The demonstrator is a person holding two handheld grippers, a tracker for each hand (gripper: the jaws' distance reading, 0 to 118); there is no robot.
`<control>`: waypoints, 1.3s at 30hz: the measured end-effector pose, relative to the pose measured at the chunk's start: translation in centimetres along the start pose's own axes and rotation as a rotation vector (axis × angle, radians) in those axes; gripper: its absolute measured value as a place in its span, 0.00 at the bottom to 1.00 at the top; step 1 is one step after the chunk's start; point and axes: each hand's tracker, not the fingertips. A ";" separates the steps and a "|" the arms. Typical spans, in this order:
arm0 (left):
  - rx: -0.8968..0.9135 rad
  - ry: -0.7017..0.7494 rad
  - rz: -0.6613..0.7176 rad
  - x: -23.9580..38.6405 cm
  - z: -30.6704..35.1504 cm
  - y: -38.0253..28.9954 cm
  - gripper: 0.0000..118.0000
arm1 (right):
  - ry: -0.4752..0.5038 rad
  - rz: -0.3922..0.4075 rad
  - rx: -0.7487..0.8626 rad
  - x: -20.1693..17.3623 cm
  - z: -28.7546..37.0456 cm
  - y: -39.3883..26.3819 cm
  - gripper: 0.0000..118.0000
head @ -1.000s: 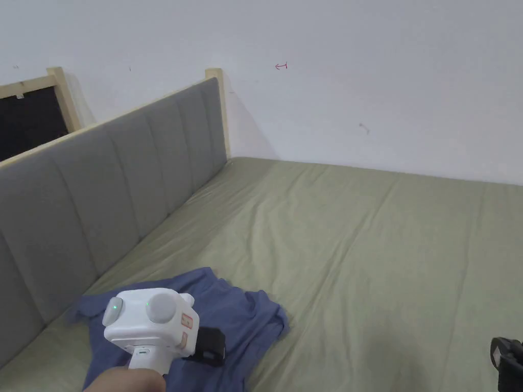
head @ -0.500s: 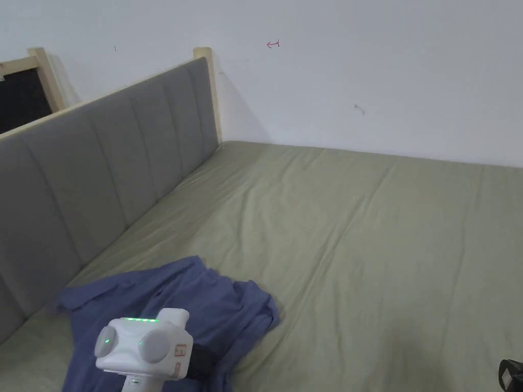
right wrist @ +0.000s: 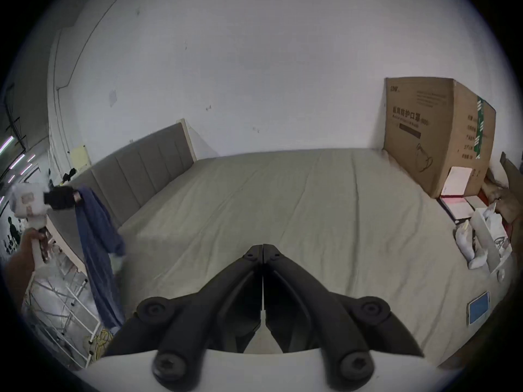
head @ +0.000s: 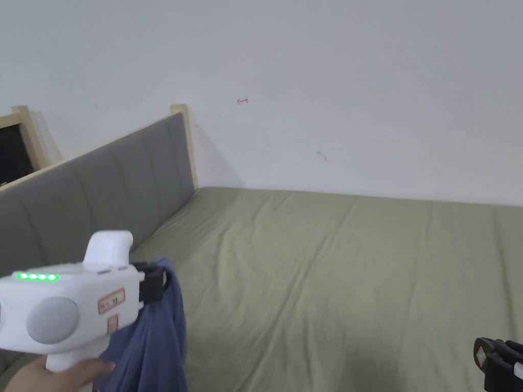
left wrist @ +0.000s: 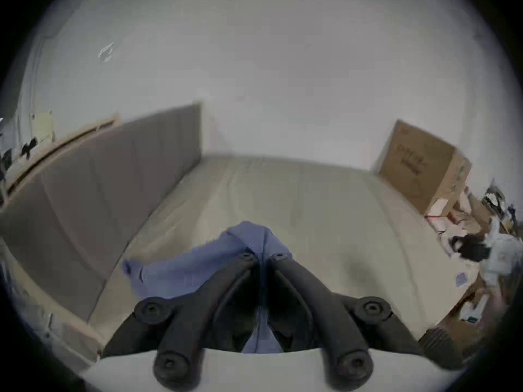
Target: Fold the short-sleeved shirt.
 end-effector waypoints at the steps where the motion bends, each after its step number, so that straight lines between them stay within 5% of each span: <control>1: 0.045 -0.053 -0.003 1.6 0.7 1.4 0.03 | -0.013 -0.010 0.026 0.3 0.8 0.3 0.00; 13: 0.074 -0.516 -0.134 24.1 -1.4 8.1 0.03 | -0.155 -0.101 0.181 6.2 8.9 2.5 0.00; 18: -0.307 -0.577 -0.154 30.4 -10.2 4.0 0.03 | -0.210 -0.130 0.189 8.7 10.2 1.8 0.00; 23: -0.793 -0.488 -0.101 33.2 -19.5 -6.9 0.03 | -0.231 -0.181 0.132 10.6 9.4 -0.4 0.00; 27: -0.936 -0.426 0.005 32.0 -21.9 -12.7 0.04 | -0.236 -0.190 0.066 11.4 8.1 -1.9 0.00; 28: -0.935 -0.410 0.057 31.2 -22.1 -13.2 0.09 | -0.239 -0.188 0.049 11.5 7.7 -2.2 0.00; 30: -0.938 -0.383 0.143 29.6 -22.2 -13.5 0.63 | -0.237 -0.191 0.031 11.5 7.2 -2.6 0.00; 31: -0.950 -0.385 0.172 28.9 -21.9 -13.4 0.79 | -0.232 -0.196 0.025 11.5 7.0 -2.7 0.00; 35: -0.808 -0.427 0.185 26.4 -19.5 -9.6 0.81 | -0.220 -0.205 0.023 11.0 6.5 -2.5 0.00; 39: -0.400 -0.442 0.140 23.4 -13.1 -3.5 0.81 | -0.203 -0.194 0.056 9.8 6.6 -1.1 0.01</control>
